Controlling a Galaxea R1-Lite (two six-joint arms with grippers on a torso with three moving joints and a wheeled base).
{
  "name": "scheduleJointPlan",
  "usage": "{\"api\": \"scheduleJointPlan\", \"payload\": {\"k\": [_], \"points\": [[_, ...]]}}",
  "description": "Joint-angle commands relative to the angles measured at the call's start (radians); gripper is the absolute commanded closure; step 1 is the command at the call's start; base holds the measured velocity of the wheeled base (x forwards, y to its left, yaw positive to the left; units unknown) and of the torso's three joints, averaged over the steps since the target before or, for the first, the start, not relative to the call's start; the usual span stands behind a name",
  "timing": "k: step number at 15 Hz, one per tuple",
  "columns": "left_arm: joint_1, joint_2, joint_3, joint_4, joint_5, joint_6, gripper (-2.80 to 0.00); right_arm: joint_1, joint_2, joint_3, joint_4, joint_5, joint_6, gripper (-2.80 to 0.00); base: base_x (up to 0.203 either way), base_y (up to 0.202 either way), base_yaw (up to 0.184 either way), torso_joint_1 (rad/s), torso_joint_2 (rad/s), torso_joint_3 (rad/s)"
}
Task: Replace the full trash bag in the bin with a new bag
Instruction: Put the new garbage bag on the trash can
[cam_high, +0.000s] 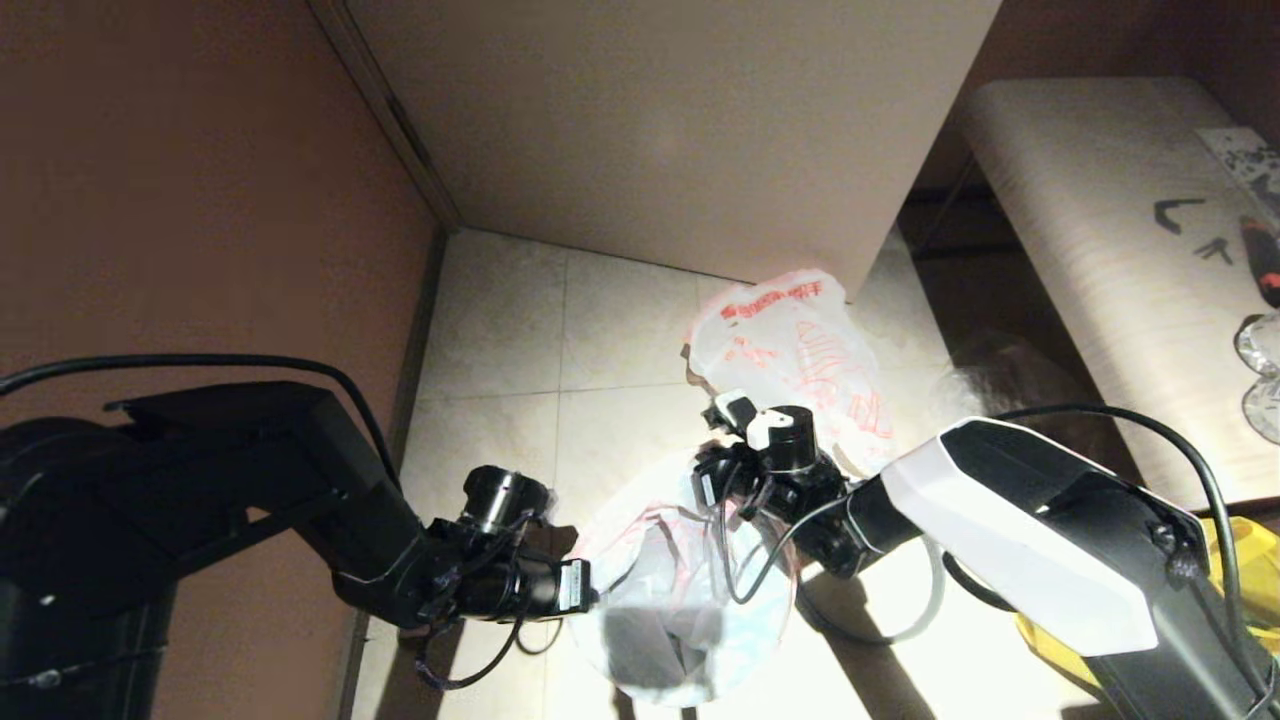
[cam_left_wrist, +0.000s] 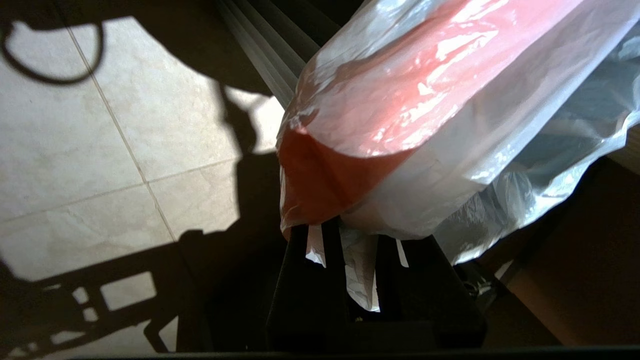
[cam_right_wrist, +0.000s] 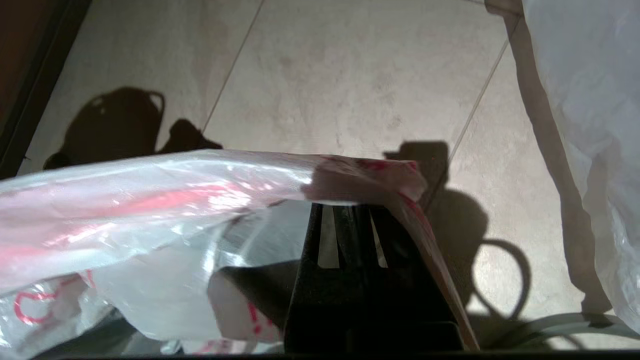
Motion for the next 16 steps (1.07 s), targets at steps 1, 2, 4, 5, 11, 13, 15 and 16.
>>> {"api": "scheduleJointPlan", "payload": {"k": [1,2,4,5,11,13,15,16], "points": [[0.0,0.011,0.002,-0.006,0.0,-0.006,0.0,-0.028,0.003,-0.002,0.026,0.022,0.002,0.0,0.0,0.0,0.0,0.0,0.0,0.0],[0.001,0.011,-0.002,-0.006,0.001,-0.012,0.0,-0.043,0.008,-0.002,0.045,0.041,0.004,0.0,0.0,0.0,0.0,0.0,0.0,0.0],[0.001,0.013,-0.009,-0.005,0.005,-0.018,0.0,-0.06,0.022,-0.002,0.052,0.047,0.004,0.0,0.0,0.0,0.0,0.0,0.0,0.0],[0.003,0.014,-0.013,-0.003,0.012,-0.02,0.0,-0.065,0.026,-0.002,0.057,0.052,0.004,0.0,0.0,0.0,0.0,0.0,0.0,0.0],[0.004,0.016,-0.03,-0.006,0.041,-0.058,0.0,-0.087,0.028,0.016,0.074,0.056,0.002,0.0,0.0,0.0,0.0,0.0,0.0,0.0],[0.015,0.014,-0.034,-0.006,0.041,-0.06,0.0,-0.092,0.024,0.047,0.064,0.052,0.0,0.0,0.0,0.0,0.0,0.0,0.0,0.0],[0.015,0.01,-0.034,-0.006,0.04,-0.059,0.0,-0.076,-0.037,0.146,-0.014,0.051,0.001,0.0,0.0,0.0,0.0,0.0,0.0,0.0],[0.012,0.007,-0.031,-0.004,0.039,-0.058,0.0,-0.06,-0.073,0.177,-0.057,0.051,0.003,0.0,0.0,0.0,0.0,0.0,0.0,0.0]]}}
